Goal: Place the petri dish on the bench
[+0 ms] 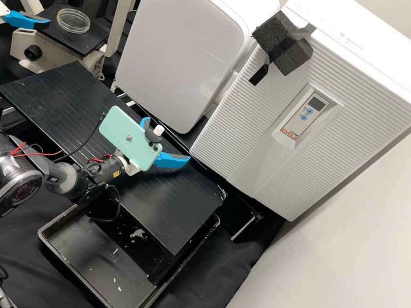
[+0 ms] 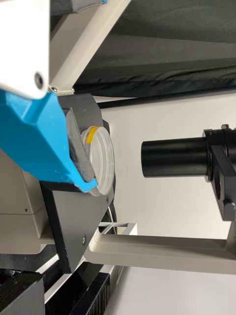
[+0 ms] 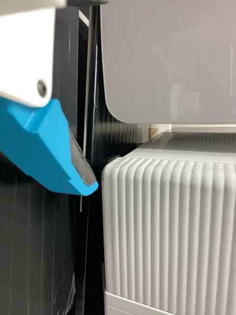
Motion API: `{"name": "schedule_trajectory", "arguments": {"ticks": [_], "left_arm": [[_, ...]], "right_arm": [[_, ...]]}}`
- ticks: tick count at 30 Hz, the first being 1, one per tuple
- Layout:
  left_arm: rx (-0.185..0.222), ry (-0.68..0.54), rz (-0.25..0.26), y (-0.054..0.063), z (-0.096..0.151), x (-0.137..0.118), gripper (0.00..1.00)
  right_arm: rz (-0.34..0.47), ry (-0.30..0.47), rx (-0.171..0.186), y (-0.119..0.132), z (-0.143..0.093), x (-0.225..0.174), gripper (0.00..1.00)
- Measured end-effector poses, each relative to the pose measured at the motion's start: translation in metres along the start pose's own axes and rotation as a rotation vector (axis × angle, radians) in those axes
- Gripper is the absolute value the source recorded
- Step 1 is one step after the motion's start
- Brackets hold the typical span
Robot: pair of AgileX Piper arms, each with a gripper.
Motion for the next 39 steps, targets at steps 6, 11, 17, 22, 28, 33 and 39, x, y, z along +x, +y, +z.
{"name": "schedule_trajectory", "arguments": {"ticks": [6, 11, 17, 22, 28, 33, 39], "left_arm": [[0.0, 0.0, 0.0, 0.0, 0.0, 0.0, 1.0], [0.0, 0.0, 0.0, 0.0, 0.0, 0.0, 1.0], [-0.001, -0.007, 0.014, 0.003, 0.002, 0.012, 1.0], [-0.009, -0.028, 0.026, 0.007, 0.005, 0.026, 1.0], [-0.04, -0.07, 0.0, 0.006, 0.015, 0.039, 1.0], [-0.051, -0.091, -0.03, -0.006, 0.023, 0.05, 1.0], [-0.045, -0.088, -0.107, -0.024, 0.024, 0.059, 1.0]], "right_arm": [[0.0, 0.0, 0.0, 0.0, 0.0, 0.0, 1.0], [0.0, 0.0, 0.0, 0.0, 0.0, 0.0, 1.0], [0.0, 0.0, 0.0, 0.0, 0.0, 0.0, 1.0], [0.0, 0.0, 0.0, 0.0, 0.0, 0.0, 1.0], [0.0, 0.0, 0.0, 0.0, 0.0, 0.0, 1.0], [0.0, 0.0, 0.0, 0.0, 0.0, 0.0, 1.0], [0.0, 0.0, 0.0, 0.0, 0.0, 0.0, 1.0]]}}
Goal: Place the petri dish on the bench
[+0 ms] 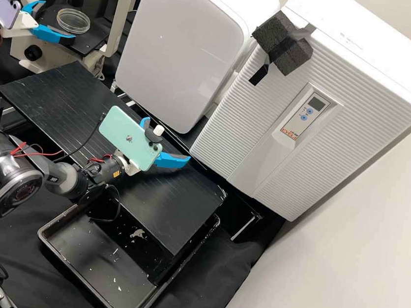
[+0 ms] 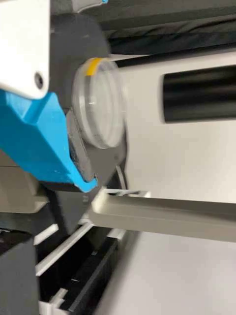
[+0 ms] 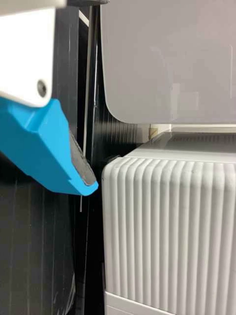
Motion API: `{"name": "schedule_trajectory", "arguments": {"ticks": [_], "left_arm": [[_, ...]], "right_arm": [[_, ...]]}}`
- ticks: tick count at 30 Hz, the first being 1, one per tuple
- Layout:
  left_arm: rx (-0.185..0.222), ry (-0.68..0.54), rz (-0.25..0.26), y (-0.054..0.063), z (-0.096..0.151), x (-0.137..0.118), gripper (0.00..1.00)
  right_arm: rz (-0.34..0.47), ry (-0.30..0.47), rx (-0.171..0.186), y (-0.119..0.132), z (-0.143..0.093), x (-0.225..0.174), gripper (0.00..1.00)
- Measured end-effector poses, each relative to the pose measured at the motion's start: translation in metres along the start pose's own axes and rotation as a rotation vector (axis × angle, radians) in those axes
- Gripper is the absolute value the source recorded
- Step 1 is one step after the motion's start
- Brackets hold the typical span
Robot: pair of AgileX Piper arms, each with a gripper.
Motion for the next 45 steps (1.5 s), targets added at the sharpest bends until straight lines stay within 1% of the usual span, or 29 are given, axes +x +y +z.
{"name": "schedule_trajectory", "arguments": {"ticks": [5, 10, 16, 23, 28, 31, 35, 38, 40, 45], "left_arm": [[-0.004, 0.002, 0.01, 0.001, 0.0, 0.005, 1.0], [0.012, 0.002, 0.014, 0.003, 0.0, 0.006, 1.0], [0.012, 0.002, 0.015, 0.002, 0.0, 0.014, 1.0], [0.011, -0.005, 0.022, -0.001, 0.001, 0.036, 1.0], [0.012, -0.007, 0.024, -0.002, 0.001, 0.038, 1.0], [0.01, -0.005, 0.021, -0.004, 0.0, 0.039, 1.0], [0.01, -0.01, 0.037, -0.008, -0.001, 0.043, 1.0], [0.009, -0.019, 0.068, -0.01, -0.001, 0.046, 1.0], [0.009, -0.021, 0.076, -0.012, -0.002, 0.048, 1.0], [0.009, -0.024, 0.086, -0.012, -0.002, 0.049, 1.0]], "right_arm": [[0.0, 0.0, 0.0, 0.0, 0.0, 0.0, 1.0], [0.0, 0.0, 0.0, 0.0, 0.0, 0.0, 1.0], [0.0, 0.0, 0.0, 0.0, 0.0, 0.0, 1.0], [0.0, 0.0, 0.0, 0.0, 0.0, 0.0, 1.0], [0.0, 0.0, 0.0, 0.0, 0.0, 0.0, 1.0], [0.0, 0.0, 0.0, 0.0, 0.0, 0.0, 1.0], [0.0, 0.0, 0.0, 0.0, 0.0, 0.0, 1.0], [0.0, 0.0, 0.0, 0.0, 0.0, 0.0, 1.0], [0.0, 0.0, 0.0, 0.0, 0.0, 0.0, 1.0], [0.0, 0.0, 0.0, 0.0, 0.0, 0.0, 1.0]]}}
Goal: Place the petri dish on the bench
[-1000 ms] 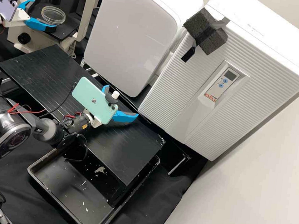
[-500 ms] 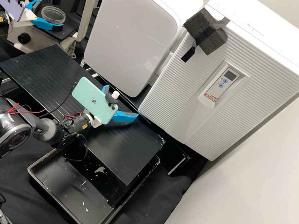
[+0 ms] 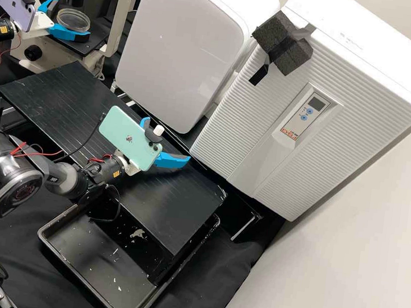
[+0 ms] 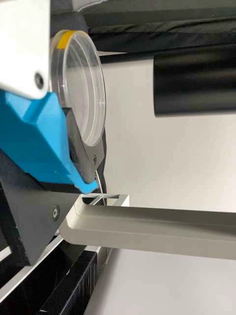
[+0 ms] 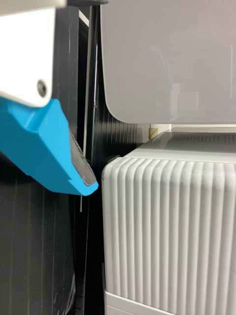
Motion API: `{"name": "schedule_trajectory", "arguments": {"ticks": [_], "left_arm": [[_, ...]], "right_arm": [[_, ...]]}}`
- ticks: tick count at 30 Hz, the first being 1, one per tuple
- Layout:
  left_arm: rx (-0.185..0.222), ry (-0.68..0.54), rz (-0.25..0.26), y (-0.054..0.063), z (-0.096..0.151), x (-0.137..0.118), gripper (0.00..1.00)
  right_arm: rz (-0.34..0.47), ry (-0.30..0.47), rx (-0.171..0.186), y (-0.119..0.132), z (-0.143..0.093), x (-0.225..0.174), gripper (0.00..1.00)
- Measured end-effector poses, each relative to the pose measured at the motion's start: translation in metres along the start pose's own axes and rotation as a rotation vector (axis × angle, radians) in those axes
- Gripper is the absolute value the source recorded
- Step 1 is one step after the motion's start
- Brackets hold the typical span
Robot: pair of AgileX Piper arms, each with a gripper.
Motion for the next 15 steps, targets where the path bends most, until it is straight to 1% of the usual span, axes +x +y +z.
{"name": "schedule_trajectory", "arguments": {"ticks": [4, 7, 8, 13, 15], "left_arm": [[-0.003, 0.001, 0.0, 0.0003, -0.0012, 0.0, 1.0], [-0.012, 0.002, 0.001, 0.0005, -0.0021, -0.0001, 1.0], [-0.014, 0.002, 0.001, 0.0005, -0.0021, -0.0001, 0.0], [-0.024, -0.003, -0.001, 0.0004, -0.0016, -0.0001, 0.0], [-0.035, -0.008, -0.003, 0.0002, -0.0011, -0.0001, 0.0]], "right_arm": [[0.0, 0.0, 0.0, 0.0, 0.0, 0.0, 1.0], [0.0, 0.0, 0.0, 0.0, 0.0, 0.0, 1.0], [0.0, 0.0, 0.0, 0.0, 0.0, 0.0, 1.0], [0.0, 0.0, 0.0, 0.0, 0.0, 0.0, 1.0], [0.0, 0.0, 0.0, 0.0, 0.0, 0.0, 1.0]]}}
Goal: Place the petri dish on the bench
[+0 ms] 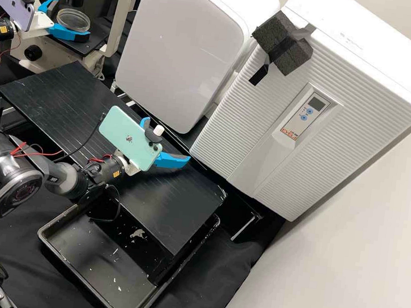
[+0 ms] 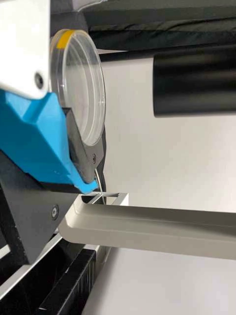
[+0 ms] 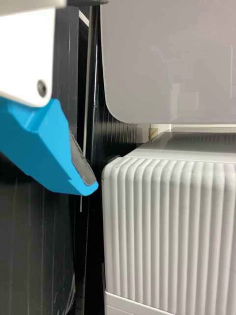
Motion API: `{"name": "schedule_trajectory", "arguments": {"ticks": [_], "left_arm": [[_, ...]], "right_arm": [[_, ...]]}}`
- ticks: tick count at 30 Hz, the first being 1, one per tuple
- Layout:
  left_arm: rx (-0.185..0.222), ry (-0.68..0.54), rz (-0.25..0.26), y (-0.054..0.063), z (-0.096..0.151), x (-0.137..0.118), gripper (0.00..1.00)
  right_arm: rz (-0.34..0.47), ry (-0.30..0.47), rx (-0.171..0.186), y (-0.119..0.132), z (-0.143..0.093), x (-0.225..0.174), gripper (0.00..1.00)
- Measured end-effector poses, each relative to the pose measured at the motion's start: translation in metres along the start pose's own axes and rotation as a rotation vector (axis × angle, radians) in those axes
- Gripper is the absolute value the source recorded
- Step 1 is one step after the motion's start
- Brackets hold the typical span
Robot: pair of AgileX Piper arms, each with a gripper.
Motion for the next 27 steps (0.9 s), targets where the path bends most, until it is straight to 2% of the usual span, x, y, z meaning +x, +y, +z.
{"name": "schedule_trajectory", "arguments": {"ticks": [20, 27], "left_arm": [[-0.006, -0.007, 0.005, 0.0002, -0.0018, -0.0012, 0.0], [0.007, -0.022, 0.0, 0.0005, -0.0032, -0.0014, 0.0]], "right_arm": [[0.0, 0.0, 0.0, 0.0, 0.0, 0.0, 1.0], [0.0, 0.0, 0.0, 0.0, 0.0, 0.0, 1.0]]}}
